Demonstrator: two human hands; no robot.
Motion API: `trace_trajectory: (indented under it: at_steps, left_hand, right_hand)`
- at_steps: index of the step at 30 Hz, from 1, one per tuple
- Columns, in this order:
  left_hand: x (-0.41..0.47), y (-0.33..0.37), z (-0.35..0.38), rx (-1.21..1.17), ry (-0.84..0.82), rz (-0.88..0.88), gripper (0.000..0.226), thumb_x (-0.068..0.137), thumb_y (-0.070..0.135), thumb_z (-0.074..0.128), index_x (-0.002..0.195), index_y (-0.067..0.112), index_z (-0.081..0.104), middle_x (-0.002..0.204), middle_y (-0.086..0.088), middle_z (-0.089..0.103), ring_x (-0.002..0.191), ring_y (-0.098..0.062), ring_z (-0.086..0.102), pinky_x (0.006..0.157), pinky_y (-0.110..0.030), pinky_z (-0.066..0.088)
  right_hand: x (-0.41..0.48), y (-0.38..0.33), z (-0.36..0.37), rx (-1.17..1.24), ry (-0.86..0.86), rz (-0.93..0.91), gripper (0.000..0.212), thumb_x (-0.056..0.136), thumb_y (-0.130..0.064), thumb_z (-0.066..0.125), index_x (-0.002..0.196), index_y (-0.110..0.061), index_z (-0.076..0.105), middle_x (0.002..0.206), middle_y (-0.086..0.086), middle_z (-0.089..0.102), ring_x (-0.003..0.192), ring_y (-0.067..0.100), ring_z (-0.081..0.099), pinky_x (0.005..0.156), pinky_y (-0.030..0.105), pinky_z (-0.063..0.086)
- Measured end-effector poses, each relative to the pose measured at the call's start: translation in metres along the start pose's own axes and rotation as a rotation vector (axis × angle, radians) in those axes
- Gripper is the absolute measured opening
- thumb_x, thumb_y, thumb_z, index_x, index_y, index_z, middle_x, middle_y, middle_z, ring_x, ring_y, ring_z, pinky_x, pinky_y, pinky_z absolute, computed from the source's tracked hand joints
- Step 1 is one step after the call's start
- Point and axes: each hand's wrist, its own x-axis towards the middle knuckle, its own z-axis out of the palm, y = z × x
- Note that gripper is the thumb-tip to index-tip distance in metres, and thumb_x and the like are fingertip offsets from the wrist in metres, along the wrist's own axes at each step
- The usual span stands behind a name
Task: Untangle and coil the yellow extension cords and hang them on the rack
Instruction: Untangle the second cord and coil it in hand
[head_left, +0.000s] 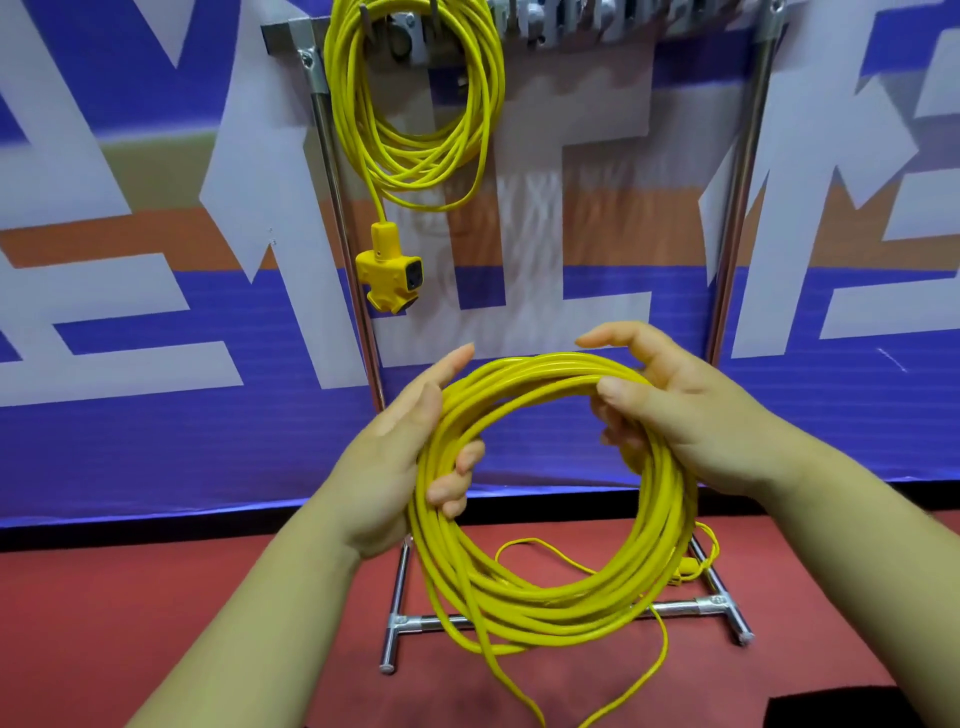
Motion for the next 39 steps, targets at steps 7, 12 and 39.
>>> trace_trajectory:
  at_steps: [7,12,39]
  left_hand:
    - [-0.009,0.008,-0.014,-0.051,-0.377,-0.057,0.071,0.09,0.024,0.072,0.152,0.038,0.039,0.135,-0.025,0.057,0.068,-0.029,0.071,0.067,-0.041,0.061]
    - [0.001,0.012,-0.012,0.036,-0.376,-0.194,0.095,0.072,0.015,0.088,0.15,0.039,0.04,0.11,-0.029,0.056,0.072,-0.038,0.071,0.069,-0.043,0.061]
    - [-0.005,0.017,0.001,0.383,-0.29,-0.151,0.084,0.08,-0.003,0.076,0.147,0.035,0.044,0.085,-0.019,0.065,0.084,-0.038,0.066,0.079,-0.043,0.054]
  right_hand:
    - [-0.008,-0.009,0.007,0.042,-0.088,0.031,0.021,0.09,-0.031,0.054,0.108,-0.033,0.063,0.072,0.004,0.049,0.054,0.016,0.042,0.05,0.029,0.037]
    - [-0.009,-0.007,0.012,0.001,-0.19,0.078,0.018,0.091,-0.026,0.056,0.108,-0.025,0.061,0.072,0.008,0.046,0.056,0.015,0.042,0.049,0.024,0.04]
    - [-0.014,-0.013,0.014,-0.266,-0.302,0.082,0.022,0.099,-0.031,0.058,0.105,-0.02,0.041,0.07,0.007,0.047,0.061,0.021,0.039,0.055,0.037,0.038]
